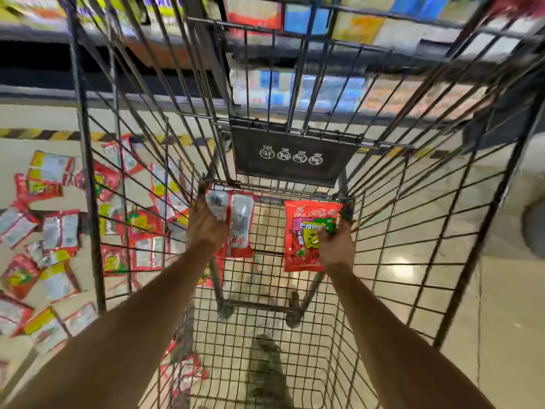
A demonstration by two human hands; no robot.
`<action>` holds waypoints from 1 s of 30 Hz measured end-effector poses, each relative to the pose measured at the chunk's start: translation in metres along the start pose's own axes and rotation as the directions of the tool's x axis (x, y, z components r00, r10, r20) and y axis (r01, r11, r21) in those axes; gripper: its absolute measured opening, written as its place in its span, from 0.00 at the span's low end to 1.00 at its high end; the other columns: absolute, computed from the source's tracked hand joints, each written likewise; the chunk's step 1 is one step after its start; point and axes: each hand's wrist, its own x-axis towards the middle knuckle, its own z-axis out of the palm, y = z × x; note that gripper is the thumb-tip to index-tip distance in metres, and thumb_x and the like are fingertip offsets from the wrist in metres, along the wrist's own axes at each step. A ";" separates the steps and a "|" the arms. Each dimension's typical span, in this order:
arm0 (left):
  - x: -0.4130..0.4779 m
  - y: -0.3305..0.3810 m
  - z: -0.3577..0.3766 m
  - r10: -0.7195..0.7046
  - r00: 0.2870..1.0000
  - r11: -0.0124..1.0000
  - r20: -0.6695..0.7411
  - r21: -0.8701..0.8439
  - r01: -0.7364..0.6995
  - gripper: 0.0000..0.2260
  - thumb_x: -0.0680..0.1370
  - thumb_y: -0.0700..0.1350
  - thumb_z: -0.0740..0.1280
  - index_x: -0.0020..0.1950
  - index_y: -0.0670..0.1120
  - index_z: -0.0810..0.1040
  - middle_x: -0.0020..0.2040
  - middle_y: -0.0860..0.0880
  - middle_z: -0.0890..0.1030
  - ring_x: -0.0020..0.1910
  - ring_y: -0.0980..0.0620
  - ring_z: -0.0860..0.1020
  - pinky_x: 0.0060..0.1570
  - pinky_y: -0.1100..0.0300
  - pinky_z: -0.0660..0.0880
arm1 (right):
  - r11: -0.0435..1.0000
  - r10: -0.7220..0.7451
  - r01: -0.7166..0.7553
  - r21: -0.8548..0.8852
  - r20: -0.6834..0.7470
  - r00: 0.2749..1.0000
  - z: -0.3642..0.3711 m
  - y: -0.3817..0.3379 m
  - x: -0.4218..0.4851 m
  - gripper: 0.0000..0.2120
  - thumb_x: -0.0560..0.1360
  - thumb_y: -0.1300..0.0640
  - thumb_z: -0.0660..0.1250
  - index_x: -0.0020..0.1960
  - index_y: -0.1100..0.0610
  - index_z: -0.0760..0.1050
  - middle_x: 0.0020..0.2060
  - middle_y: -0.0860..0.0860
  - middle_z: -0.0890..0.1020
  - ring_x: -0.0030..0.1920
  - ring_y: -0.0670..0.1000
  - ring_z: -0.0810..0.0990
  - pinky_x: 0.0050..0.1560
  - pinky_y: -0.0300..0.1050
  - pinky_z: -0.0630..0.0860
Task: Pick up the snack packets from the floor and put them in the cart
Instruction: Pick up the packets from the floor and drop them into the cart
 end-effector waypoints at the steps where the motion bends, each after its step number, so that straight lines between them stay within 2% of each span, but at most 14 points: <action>1: -0.006 0.000 -0.005 0.043 0.999 0.999 -0.017 0.029 -0.043 0.36 0.78 0.62 0.61 0.80 0.42 0.64 0.76 0.38 0.70 0.75 0.37 0.68 0.75 0.46 0.66 | 0.999 -0.036 0.036 -0.006 -0.008 0.999 -0.006 -0.005 -0.010 0.18 0.82 0.52 0.66 0.69 0.56 0.70 0.60 0.57 0.83 0.60 0.62 0.82 0.60 0.57 0.78; 2: -0.015 0.002 -0.011 0.039 0.999 0.998 -0.020 0.048 -0.038 0.36 0.79 0.63 0.61 0.80 0.42 0.63 0.76 0.38 0.69 0.75 0.38 0.67 0.76 0.47 0.65 | 0.997 -0.073 0.073 -0.013 -0.009 0.997 -0.014 -0.010 -0.020 0.17 0.82 0.52 0.67 0.68 0.56 0.71 0.60 0.56 0.83 0.61 0.61 0.82 0.60 0.56 0.78; 4: -0.044 0.012 -0.033 0.080 0.997 0.991 0.017 0.105 -0.082 0.35 0.78 0.59 0.66 0.80 0.42 0.63 0.77 0.38 0.69 0.76 0.37 0.67 0.74 0.46 0.67 | 0.988 -0.144 0.143 -0.052 -0.006 0.990 -0.029 -0.021 -0.042 0.17 0.81 0.53 0.67 0.68 0.56 0.72 0.62 0.55 0.80 0.63 0.58 0.79 0.62 0.54 0.78; 6: -0.069 0.022 -0.058 0.201 0.978 0.954 0.046 0.216 -0.207 0.36 0.75 0.55 0.68 0.80 0.42 0.63 0.78 0.38 0.67 0.76 0.36 0.67 0.72 0.44 0.69 | 0.967 -0.221 0.220 -0.129 0.005 0.975 -0.047 -0.034 -0.066 0.19 0.80 0.51 0.66 0.69 0.57 0.72 0.64 0.56 0.78 0.65 0.59 0.78 0.64 0.55 0.78; 8: -0.092 0.028 -0.086 0.343 0.937 0.880 0.069 0.326 -0.346 0.41 0.71 0.58 0.65 0.81 0.42 0.62 0.79 0.38 0.65 0.77 0.35 0.65 0.73 0.42 0.69 | 0.926 -0.321 0.318 -0.202 0.020 0.947 -0.063 -0.047 -0.091 0.23 0.79 0.49 0.65 0.71 0.58 0.72 0.65 0.58 0.78 0.65 0.61 0.77 0.64 0.56 0.78; 10: -0.119 0.031 -0.116 0.428 0.895 0.807 0.122 0.394 -0.440 0.43 0.71 0.63 0.62 0.82 0.43 0.60 0.81 0.37 0.63 0.79 0.34 0.62 0.75 0.40 0.65 | 0.871 -0.409 0.405 -0.279 0.046 0.911 -0.077 -0.062 -0.119 0.28 0.79 0.44 0.64 0.74 0.58 0.70 0.68 0.59 0.77 0.68 0.61 0.75 0.68 0.57 0.75; 13: -0.174 0.026 -0.162 0.527 0.837 0.711 0.150 0.462 -0.531 0.43 0.72 0.68 0.55 0.83 0.47 0.61 0.81 0.40 0.63 0.80 0.37 0.62 0.75 0.40 0.65 | 0.765 -0.550 0.530 -0.367 0.056 0.833 -0.098 -0.089 -0.174 0.36 0.77 0.36 0.54 0.75 0.60 0.69 0.70 0.60 0.75 0.71 0.62 0.73 0.71 0.58 0.72; 16: -0.232 0.000 -0.205 0.624 0.776 0.663 0.090 0.466 -0.586 0.39 0.76 0.65 0.60 0.83 0.49 0.60 0.82 0.41 0.62 0.81 0.37 0.61 0.75 0.38 0.65 | 0.670 -0.650 0.627 -0.397 0.094 0.754 -0.115 -0.114 -0.243 0.34 0.78 0.40 0.60 0.75 0.61 0.69 0.72 0.62 0.74 0.72 0.64 0.72 0.71 0.61 0.72; 17: -0.249 -0.012 -0.221 0.623 0.778 0.667 0.077 0.467 -0.581 0.39 0.76 0.64 0.63 0.84 0.49 0.58 0.83 0.40 0.60 0.82 0.37 0.59 0.76 0.38 0.64 | 0.634 -0.678 0.654 -0.412 0.109 0.727 -0.117 -0.119 -0.264 0.33 0.77 0.41 0.61 0.74 0.62 0.70 0.71 0.62 0.74 0.72 0.65 0.72 0.71 0.63 0.72; 19: -0.283 -0.044 -0.252 0.611 0.791 0.691 0.020 0.474 -0.546 0.39 0.77 0.63 0.63 0.84 0.48 0.58 0.83 0.40 0.59 0.82 0.36 0.57 0.77 0.38 0.61 | 0.527 -0.757 0.716 -0.459 0.130 0.641 -0.115 -0.123 -0.307 0.36 0.77 0.38 0.56 0.73 0.64 0.72 0.71 0.65 0.75 0.71 0.67 0.72 0.71 0.64 0.71; 21: -0.315 -0.083 -0.280 0.600 0.797 0.735 -0.074 0.445 -0.512 0.38 0.77 0.64 0.59 0.82 0.47 0.63 0.82 0.38 0.62 0.80 0.33 0.61 0.75 0.36 0.63 | 0.452 -0.813 0.768 -0.454 0.145 0.564 -0.106 -0.128 -0.353 0.38 0.77 0.36 0.53 0.73 0.65 0.71 0.72 0.66 0.73 0.73 0.67 0.71 0.73 0.64 0.69; 23: -0.343 -0.135 -0.302 0.596 0.788 0.764 -0.151 0.408 -0.500 0.39 0.76 0.67 0.57 0.81 0.46 0.66 0.80 0.37 0.65 0.78 0.31 0.64 0.73 0.33 0.66 | 0.406 -0.851 0.812 -0.420 0.150 0.503 -0.090 -0.128 -0.400 0.37 0.77 0.37 0.55 0.74 0.64 0.71 0.73 0.65 0.73 0.73 0.67 0.71 0.73 0.64 0.69; 27: -0.412 -0.253 -0.334 0.461 0.854 0.847 -0.243 0.409 -0.340 0.41 0.74 0.70 0.52 0.83 0.51 0.60 0.83 0.41 0.59 0.81 0.36 0.58 0.77 0.37 0.60 | 0.283 -0.917 0.879 -0.383 0.162 0.365 -0.044 -0.106 -0.500 0.36 0.77 0.36 0.57 0.72 0.63 0.72 0.71 0.64 0.74 0.72 0.67 0.72 0.72 0.64 0.70; 30: -0.469 -0.344 -0.345 0.402 0.870 0.877 -0.288 0.396 -0.274 0.42 0.73 0.71 0.51 0.83 0.50 0.61 0.83 0.40 0.60 0.81 0.35 0.59 0.76 0.35 0.62 | 0.204 -0.932 0.898 -0.391 0.203 0.300 -0.011 -0.078 -0.581 0.34 0.79 0.34 0.57 0.73 0.59 0.72 0.73 0.61 0.73 0.74 0.64 0.70 0.73 0.64 0.69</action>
